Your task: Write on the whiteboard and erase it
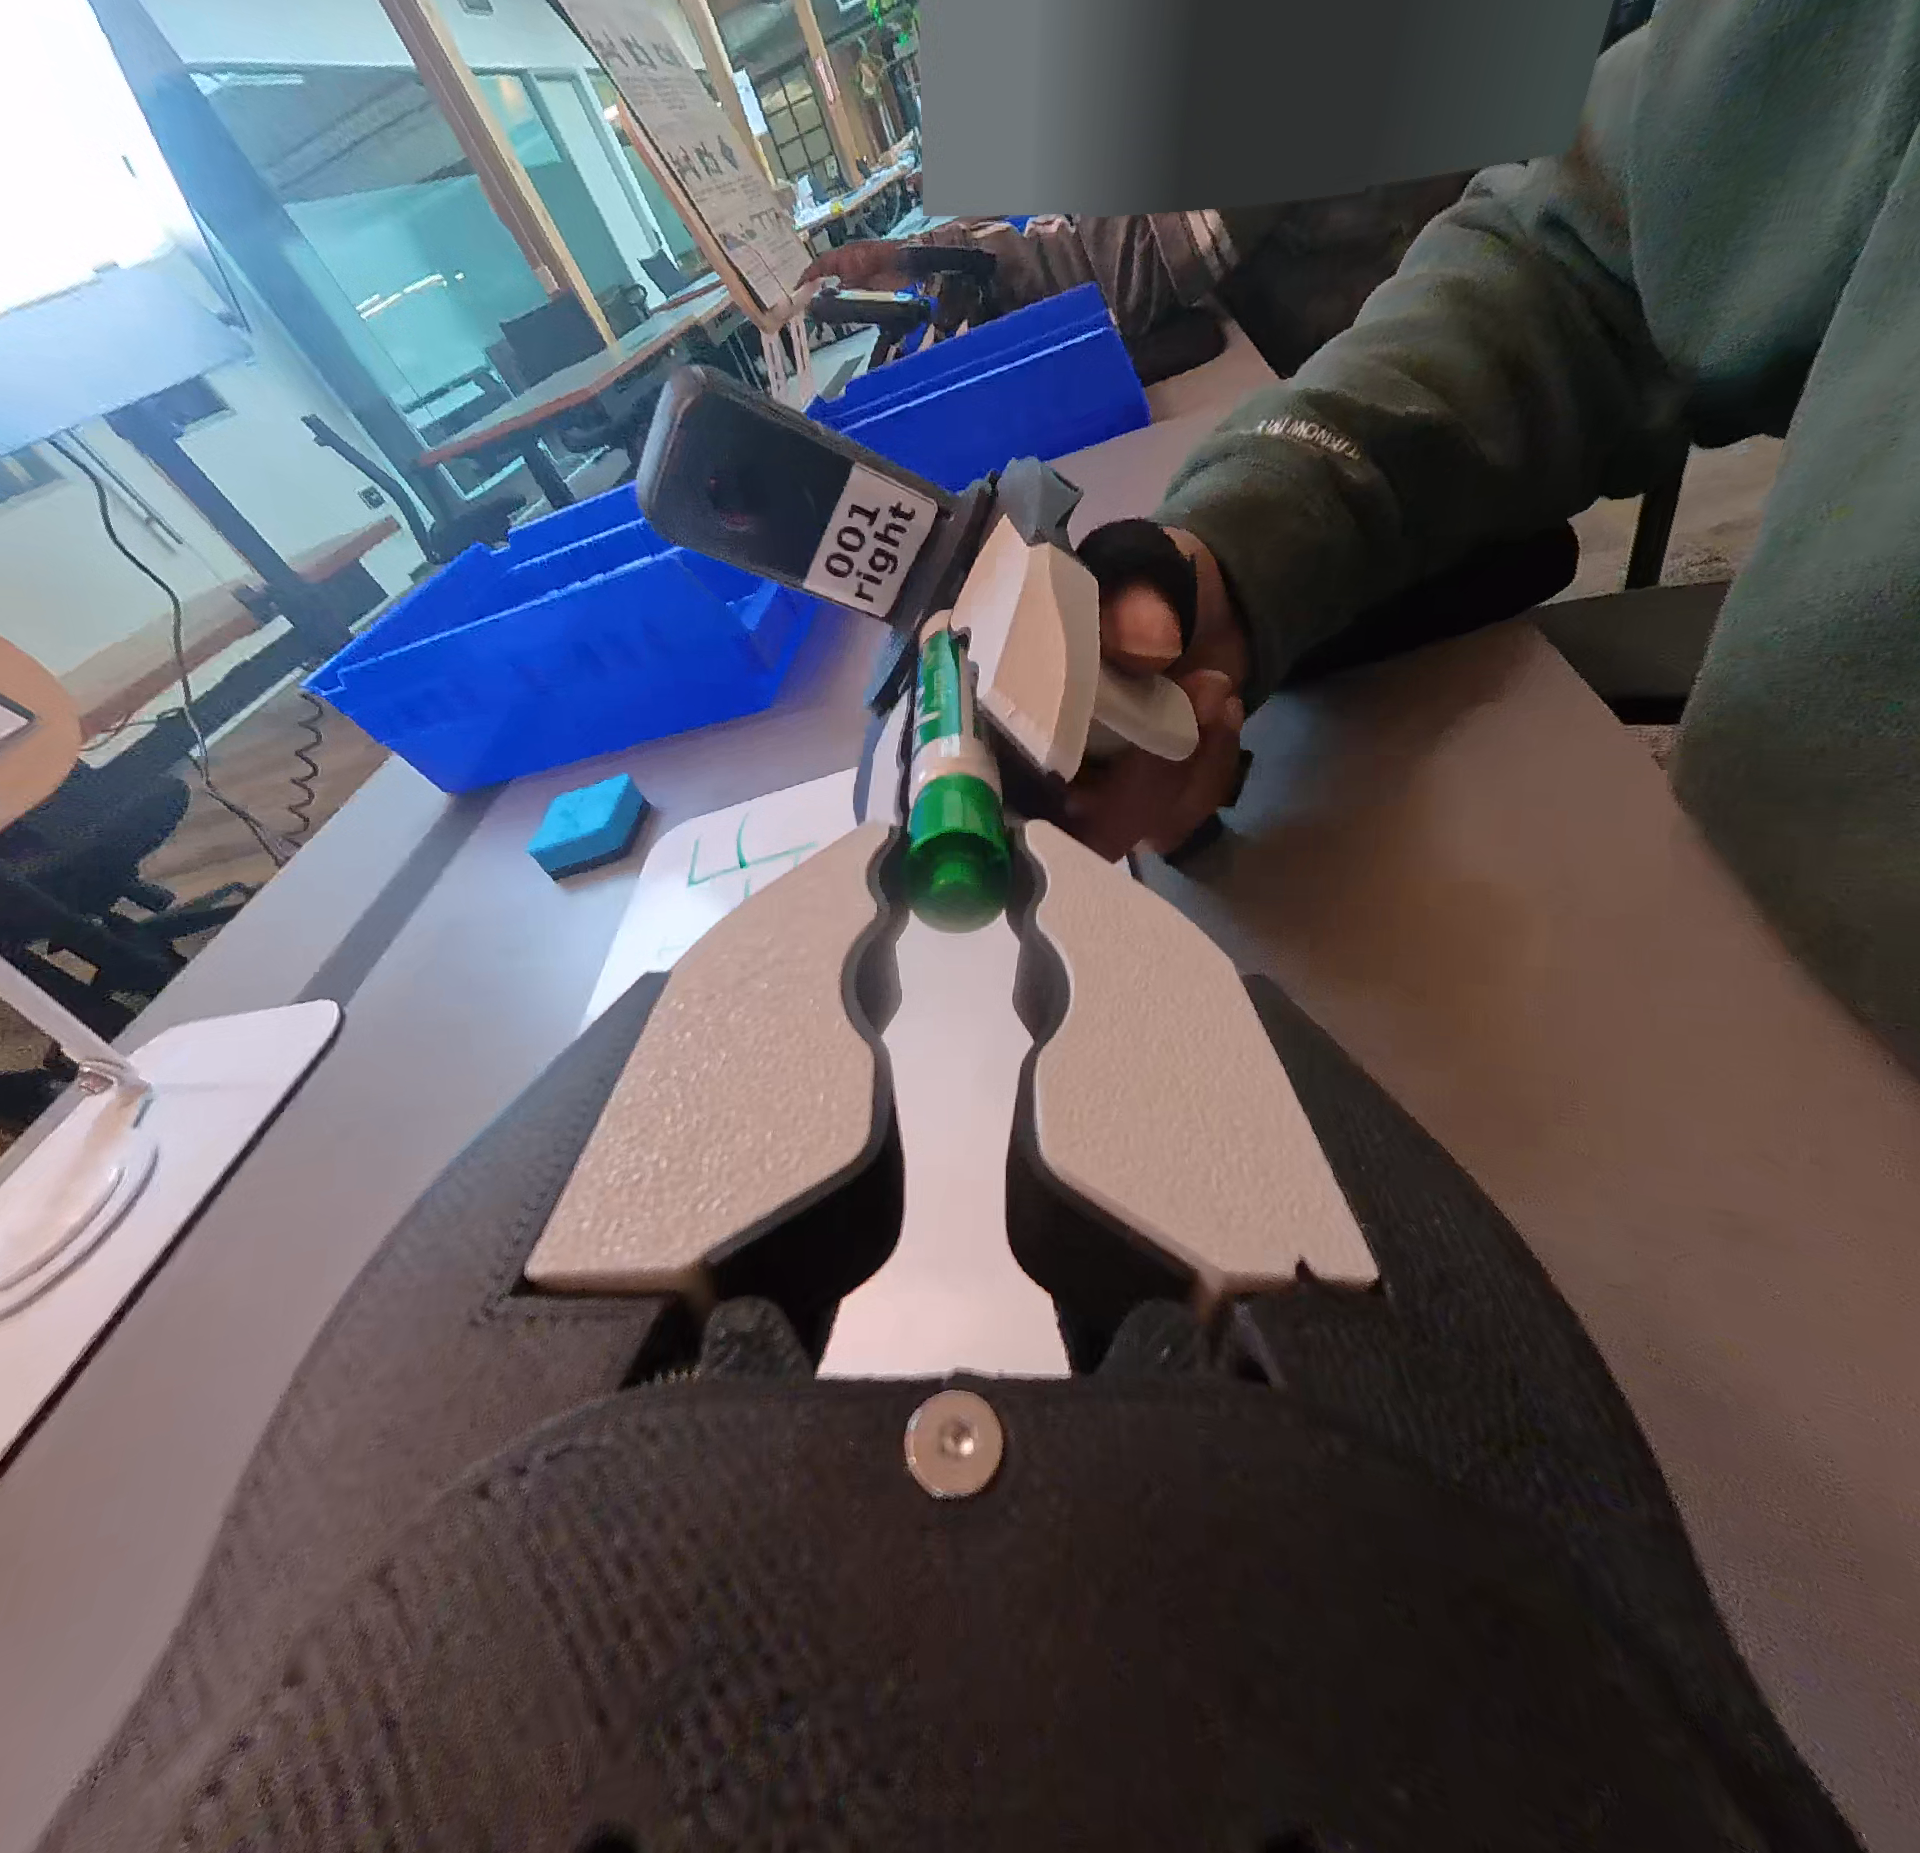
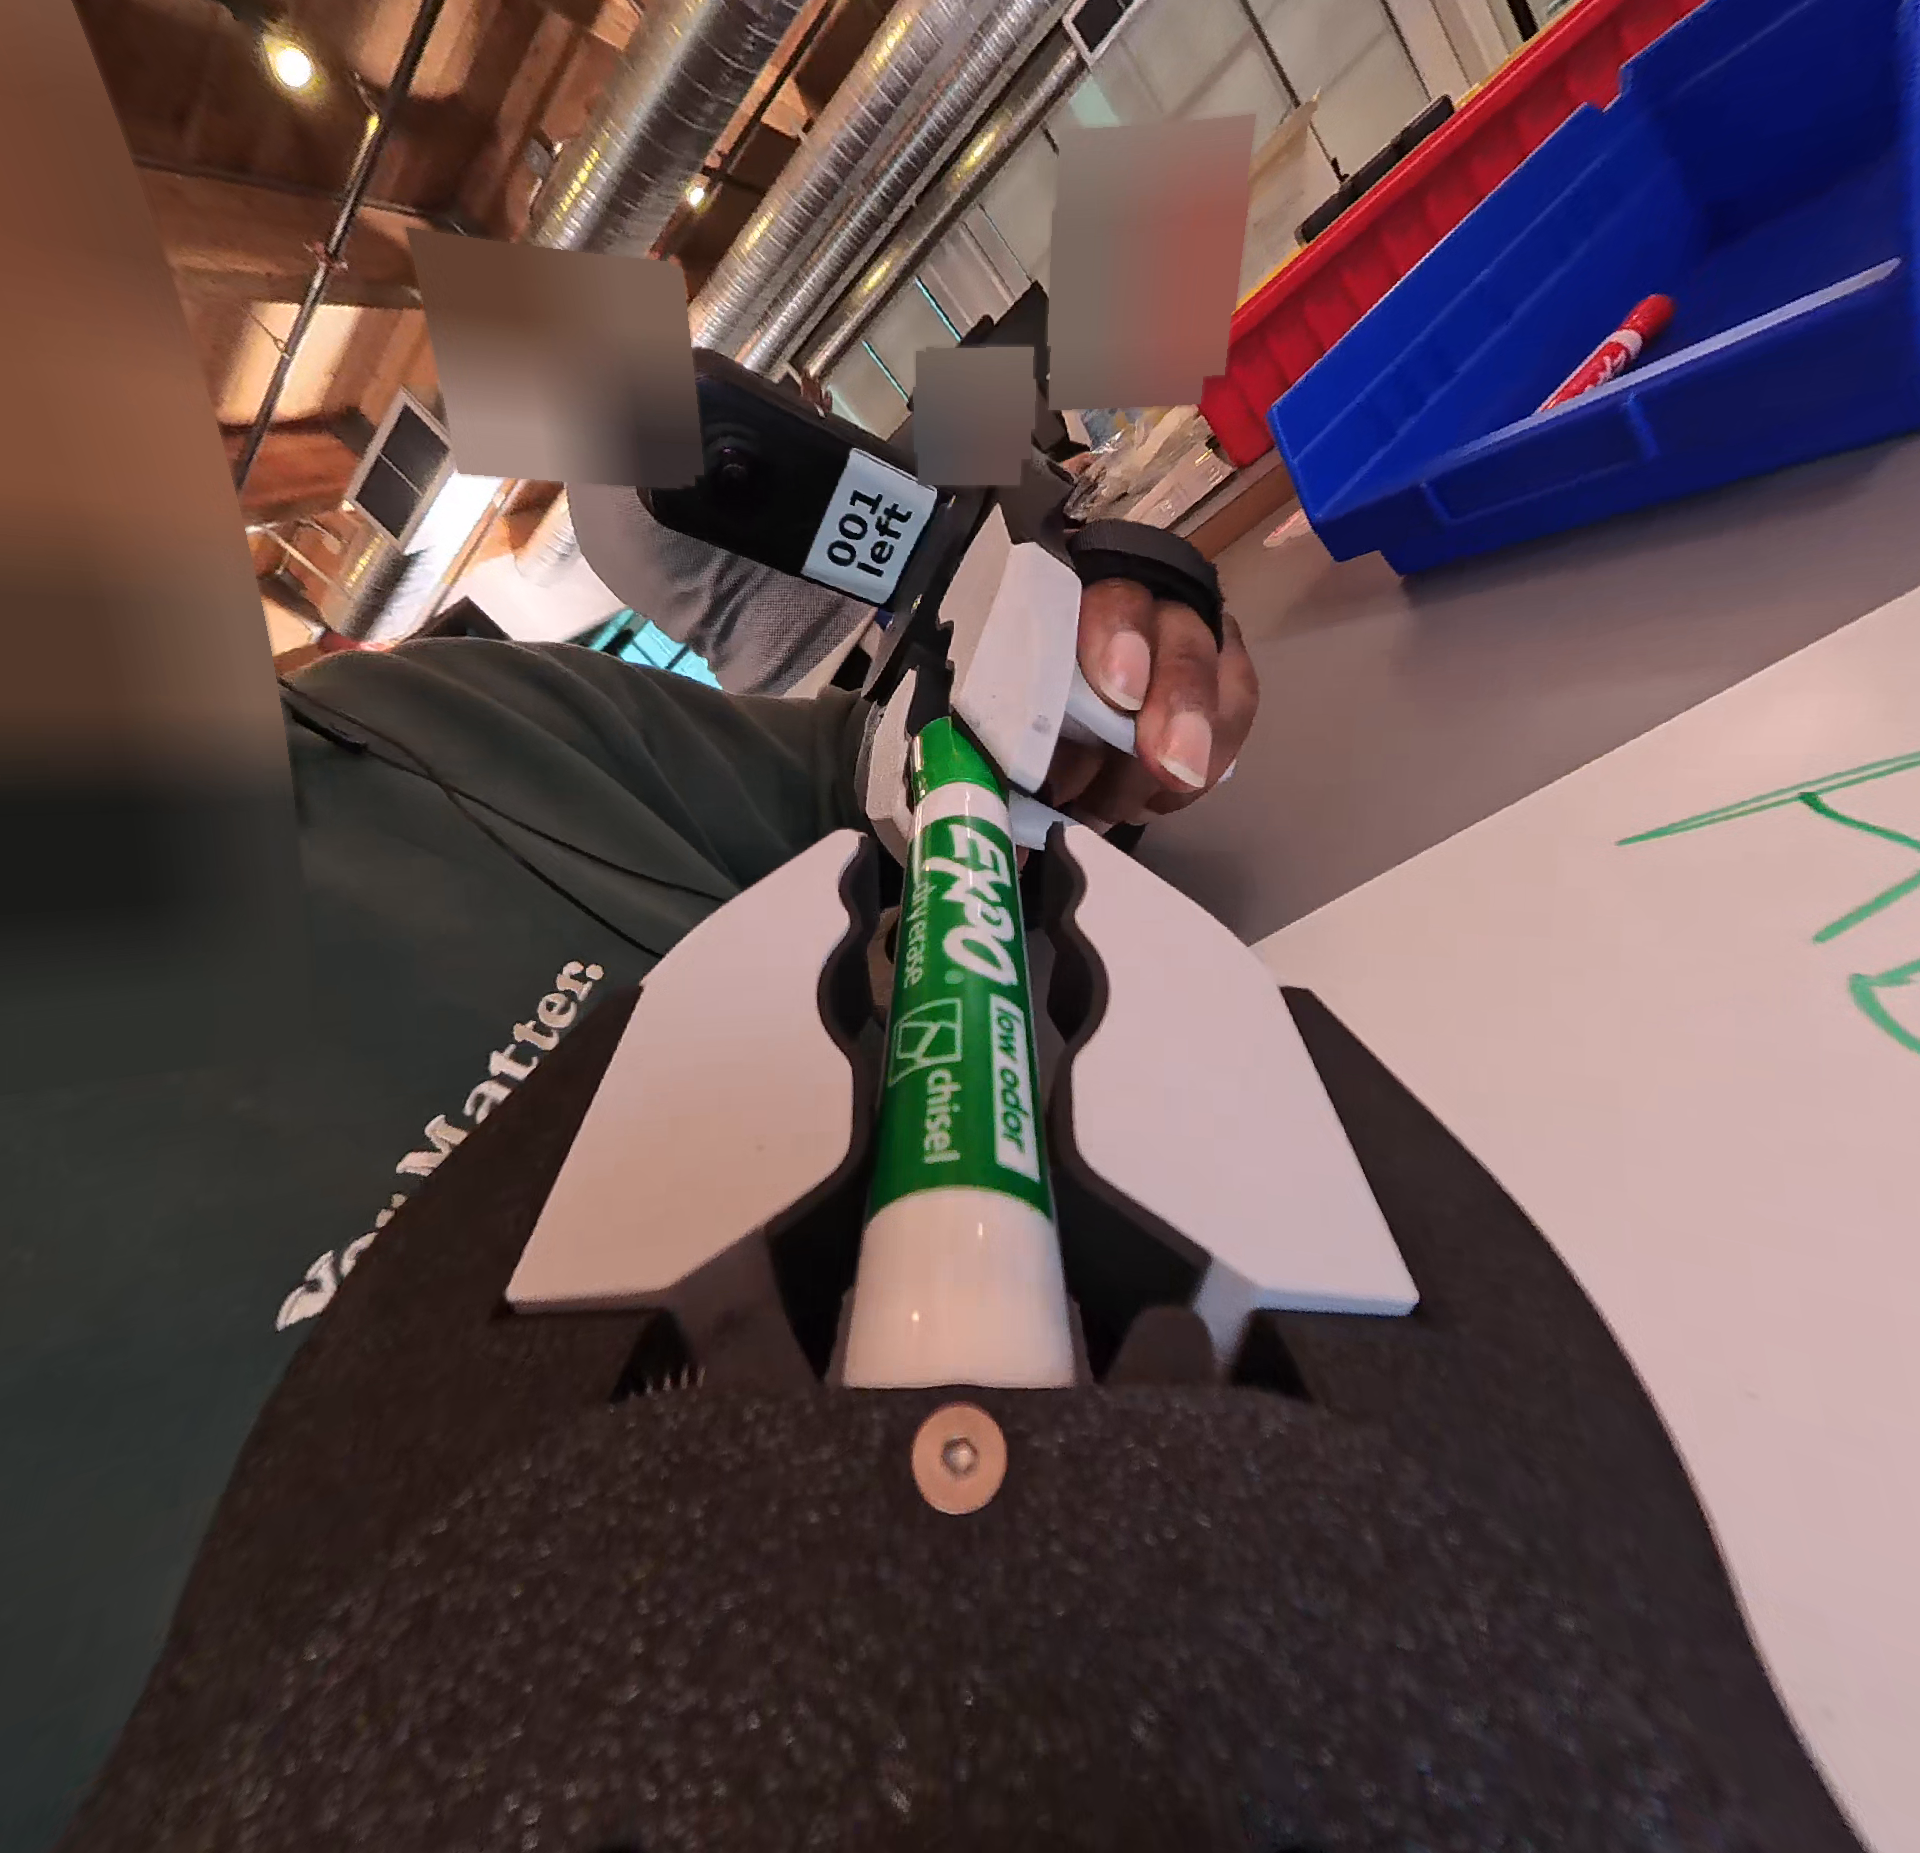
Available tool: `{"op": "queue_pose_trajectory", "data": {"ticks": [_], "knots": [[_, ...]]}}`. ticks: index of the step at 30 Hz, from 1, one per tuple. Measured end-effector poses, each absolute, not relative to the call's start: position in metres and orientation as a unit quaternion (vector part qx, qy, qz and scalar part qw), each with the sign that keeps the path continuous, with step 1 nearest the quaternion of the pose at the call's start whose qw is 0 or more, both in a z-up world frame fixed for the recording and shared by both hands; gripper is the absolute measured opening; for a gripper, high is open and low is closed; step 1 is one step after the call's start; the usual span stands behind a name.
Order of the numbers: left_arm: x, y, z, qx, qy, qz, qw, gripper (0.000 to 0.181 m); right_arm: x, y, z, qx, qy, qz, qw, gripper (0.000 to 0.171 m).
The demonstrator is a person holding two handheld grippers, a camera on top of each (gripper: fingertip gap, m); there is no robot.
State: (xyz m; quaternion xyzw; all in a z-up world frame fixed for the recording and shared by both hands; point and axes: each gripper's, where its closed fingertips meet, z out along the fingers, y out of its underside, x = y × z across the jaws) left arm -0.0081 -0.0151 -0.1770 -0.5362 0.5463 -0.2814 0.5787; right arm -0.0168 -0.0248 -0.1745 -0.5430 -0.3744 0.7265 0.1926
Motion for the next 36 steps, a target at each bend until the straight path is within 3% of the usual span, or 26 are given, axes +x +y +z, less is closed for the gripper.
{"op": "queue_pose_trajectory", "data": {"ticks": [6,13,18,25,29,33,36], "knots": [[-0.007,-0.013,-0.181,-0.542,0.542,-0.28,0.577,0.019,-0.016,-0.021,-0.174,-0.539,-0.376,0.727,0.199,0.033],[-0.012,-0.011,-0.161,-0.547,0.501,-0.388,0.547,0.02,-0.002,-0.005,-0.166,-0.54,-0.504,0.587,0.332,0.047],[-0.028,-0.002,-0.194,-0.604,0.484,-0.404,0.489,0.02,0.012,0.009,-0.188,-0.561,-0.589,0.437,0.385,0.041],[-0.016,-0.01,-0.207,-0.607,0.502,-0.409,0.46,0.02,0.002,0.001,-0.233,-0.563,-0.671,0.315,0.365,0.036],[-0.014,-0.012,-0.204,-0.602,0.5,-0.415,0.464,0.02,-0.004,-0.007,-0.245,-0.558,-0.691,0.295,0.352,0.019],[-0.017,-0.005,-0.196,-0.601,0.476,-0.414,0.49,0.02,-0.001,-0.001,-0.23,-0.579,-0.666,0.309,0.355,0.018],[-0.031,0.015,-0.181,-0.609,0.426,-0.4,0.536,0.034,0.014,0.029,-0.199,-0.605,-0.597,0.333,0.409,0.018]]}}
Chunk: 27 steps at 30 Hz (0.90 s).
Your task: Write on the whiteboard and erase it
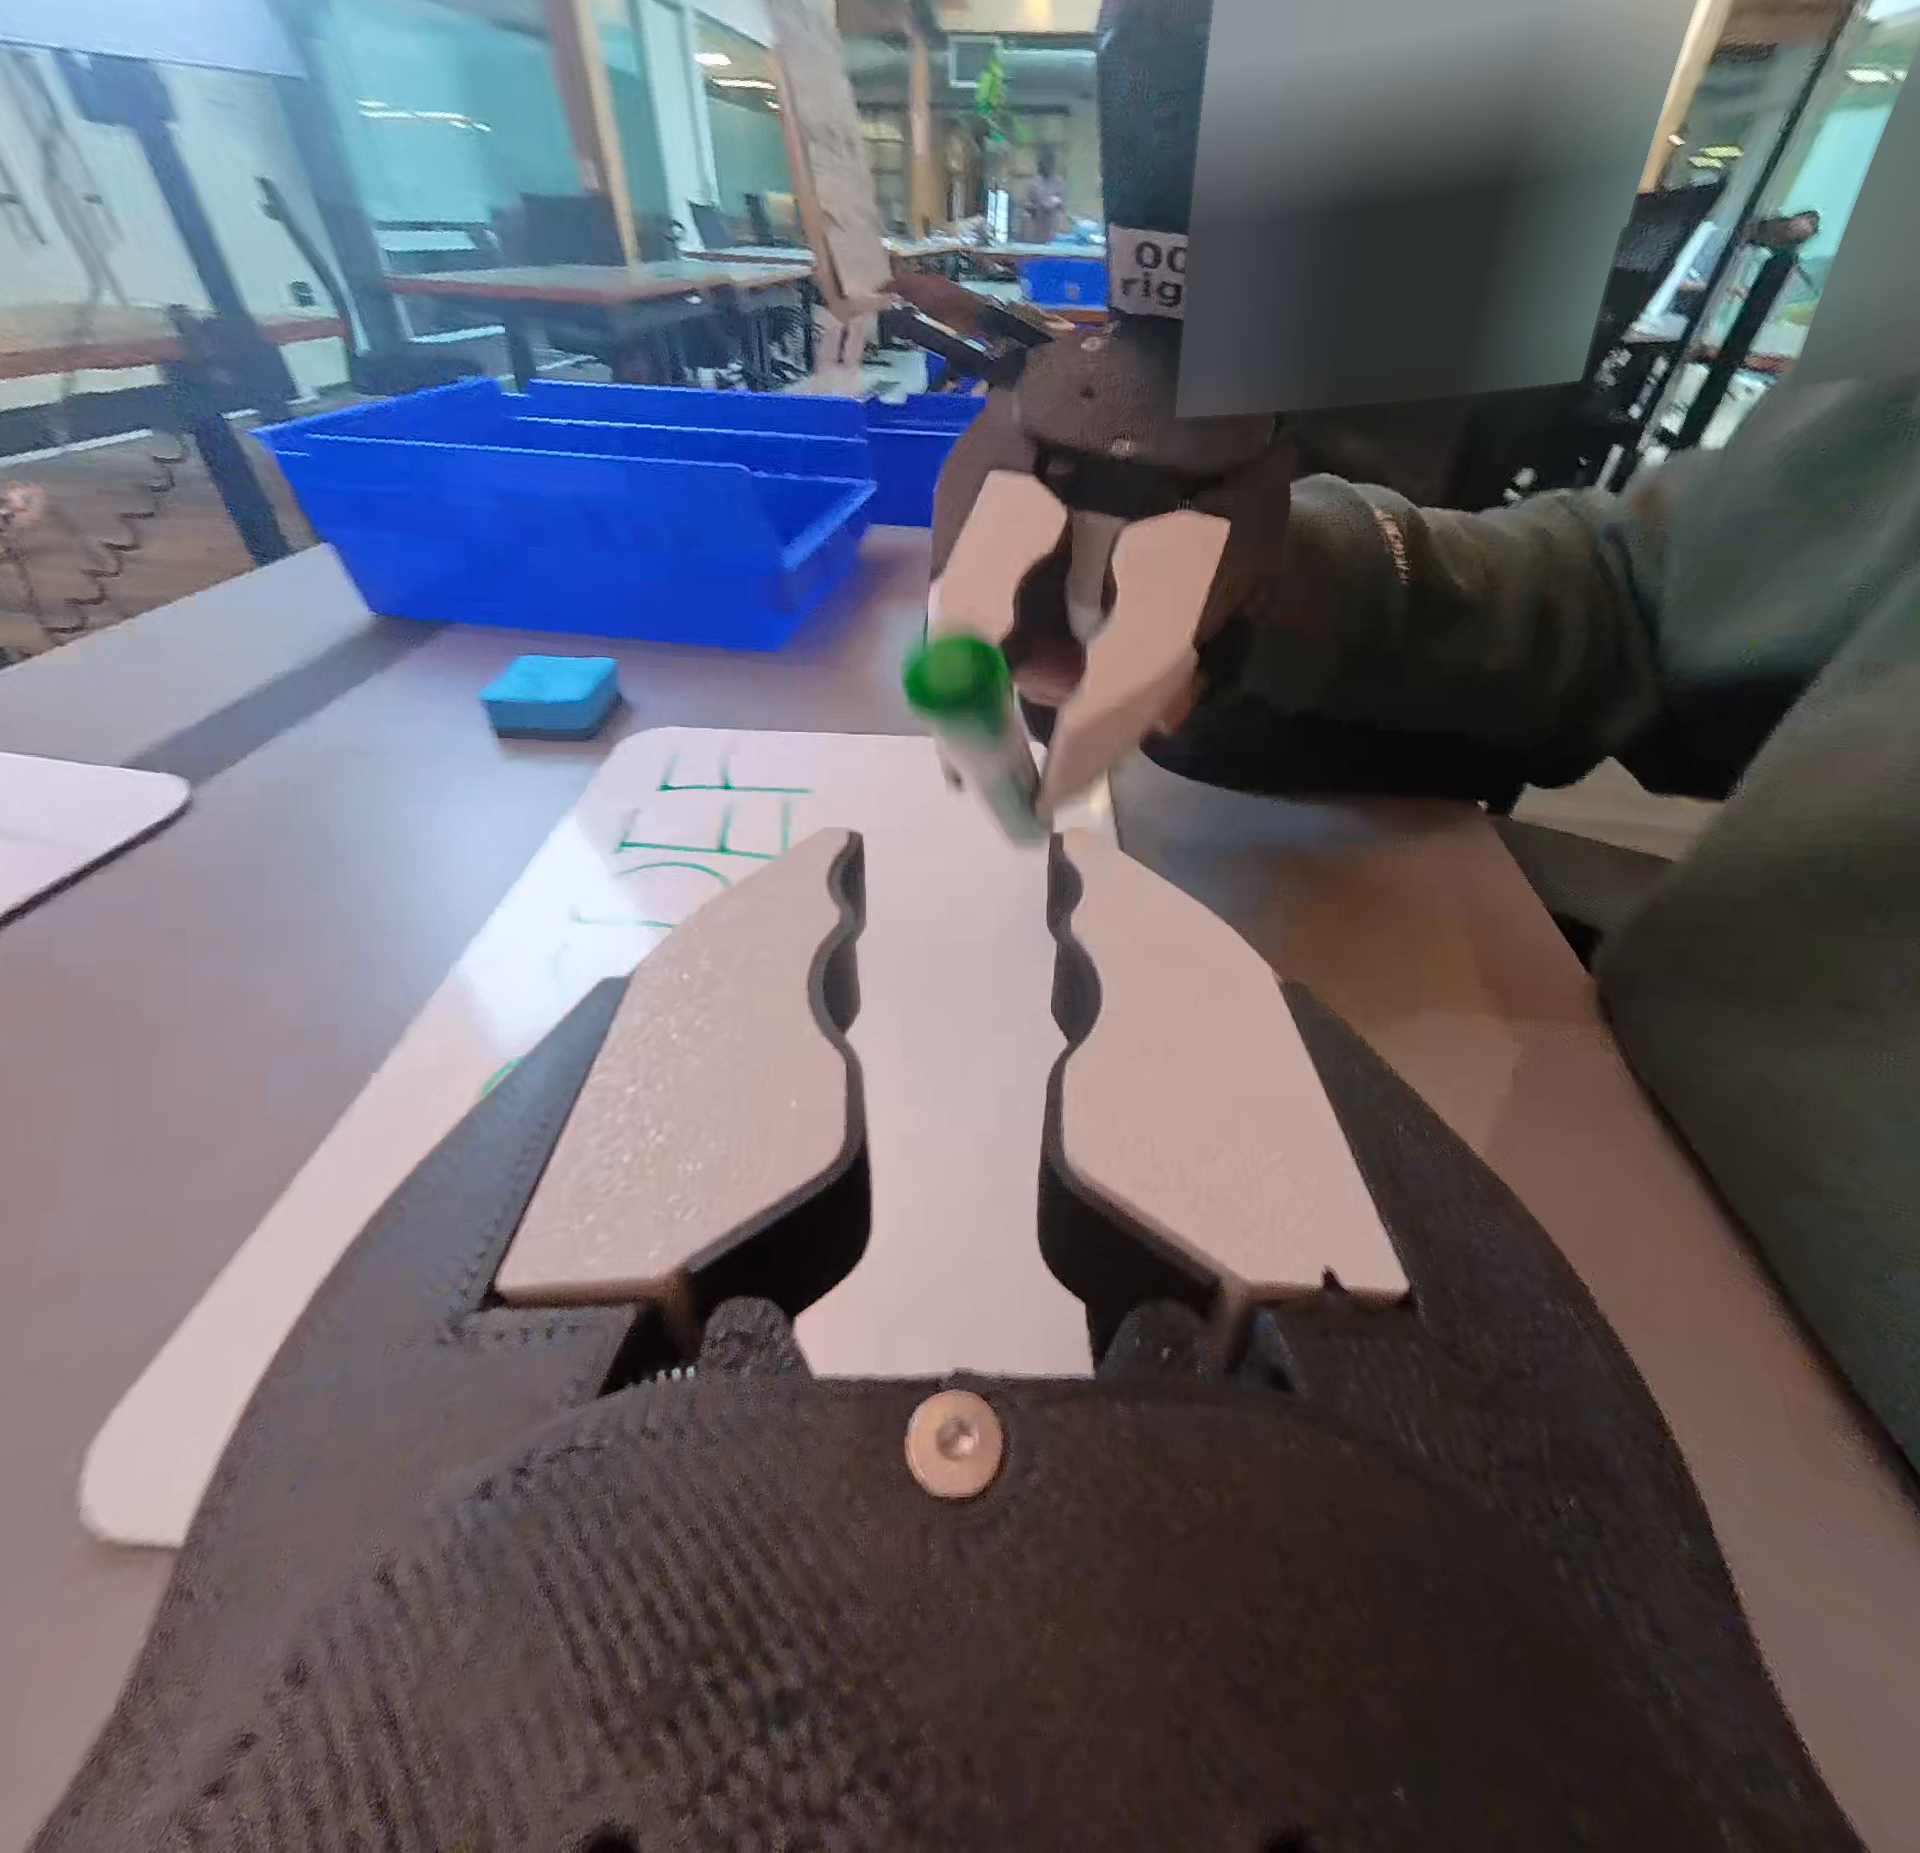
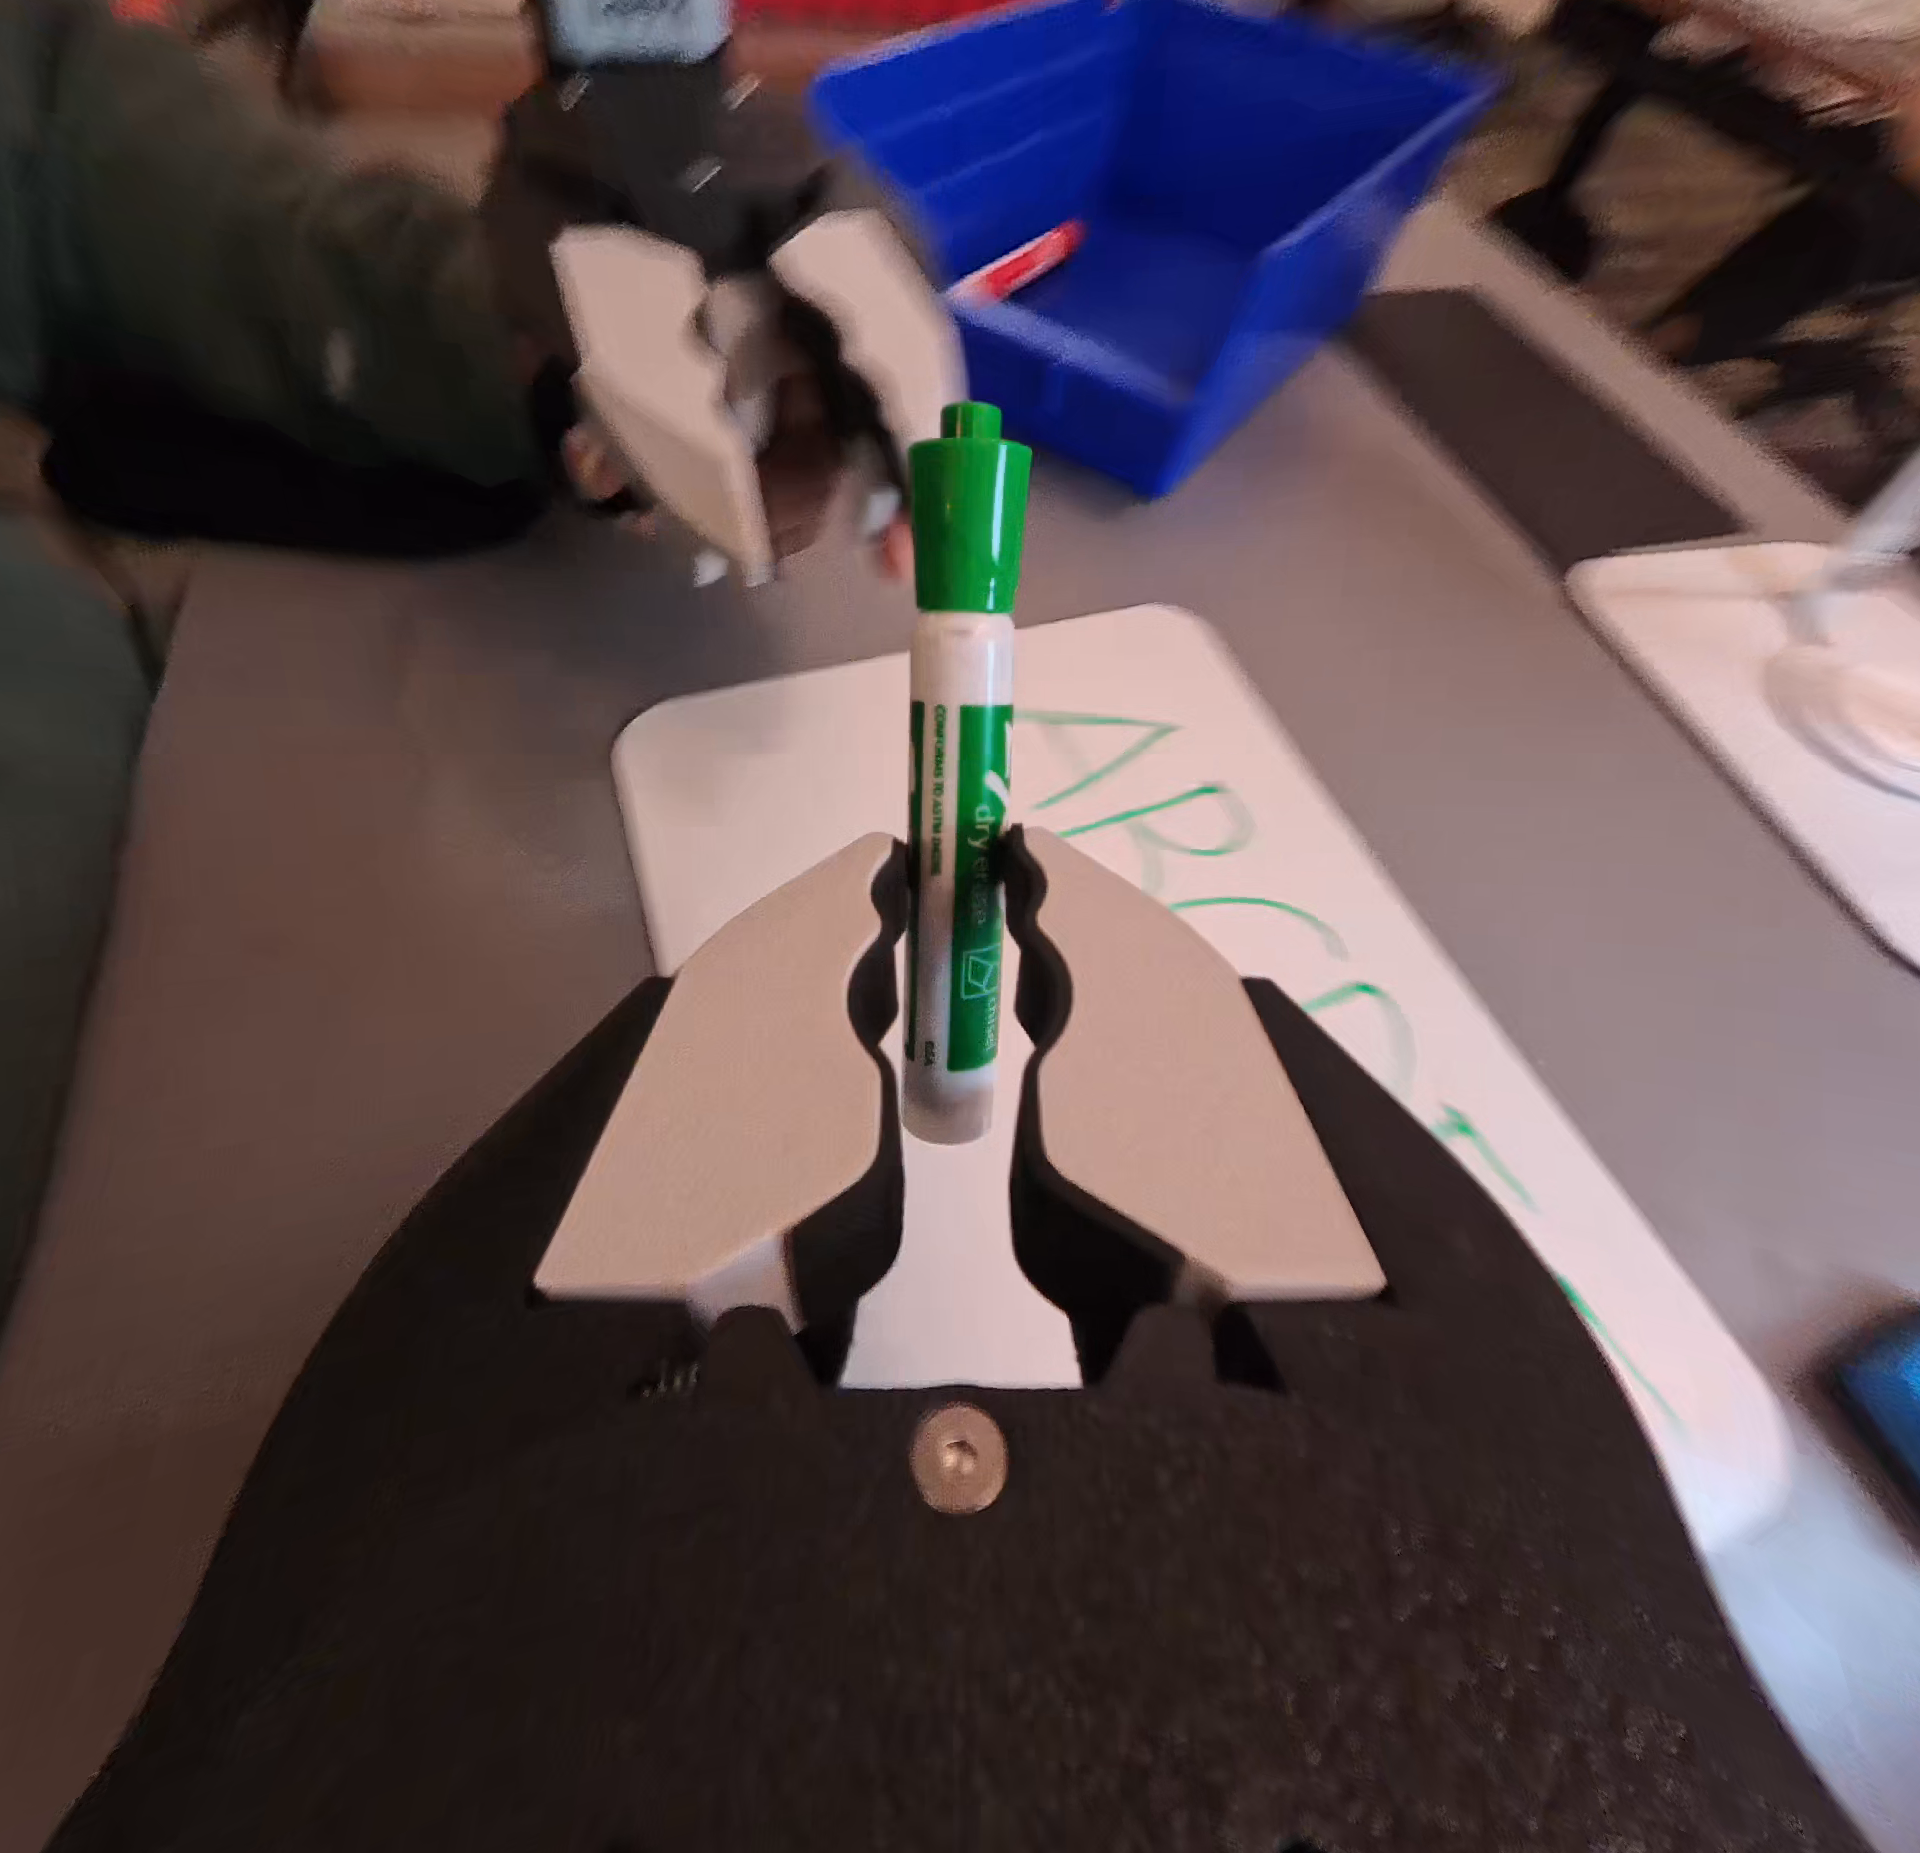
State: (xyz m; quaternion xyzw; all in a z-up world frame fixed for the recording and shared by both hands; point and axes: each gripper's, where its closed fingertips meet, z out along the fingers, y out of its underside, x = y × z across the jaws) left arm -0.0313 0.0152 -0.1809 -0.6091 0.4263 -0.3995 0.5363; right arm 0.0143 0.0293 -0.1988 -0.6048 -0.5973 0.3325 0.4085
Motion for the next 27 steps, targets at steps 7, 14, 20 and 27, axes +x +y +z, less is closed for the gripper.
{"op": "queue_pose_trajectory", "data": {"ticks": [7,14,20,27], "knots": [[-0.038,0.021,-0.187,-0.615,0.447,-0.342,0.552,0.013,0.194,0.199,-0.1,-0.725,-0.268,0.214,0.597,0.018],[-0.03,0.016,-0.205,-0.623,0.48,-0.312,0.533,0.003,0.319,0.298,-0.206,-0.9,-0.141,0.082,0.403,0.018],[-0.029,0.017,-0.209,-0.628,0.482,-0.309,0.528,0.001,0.364,0.326,-0.234,-0.916,-0.086,-0.042,0.39,0.026],[-0.03,0.02,-0.212,-0.632,0.479,-0.313,0.523,0.001,0.315,0.309,-0.149,-0.832,-0.118,-0.009,0.541,0.037]]}}
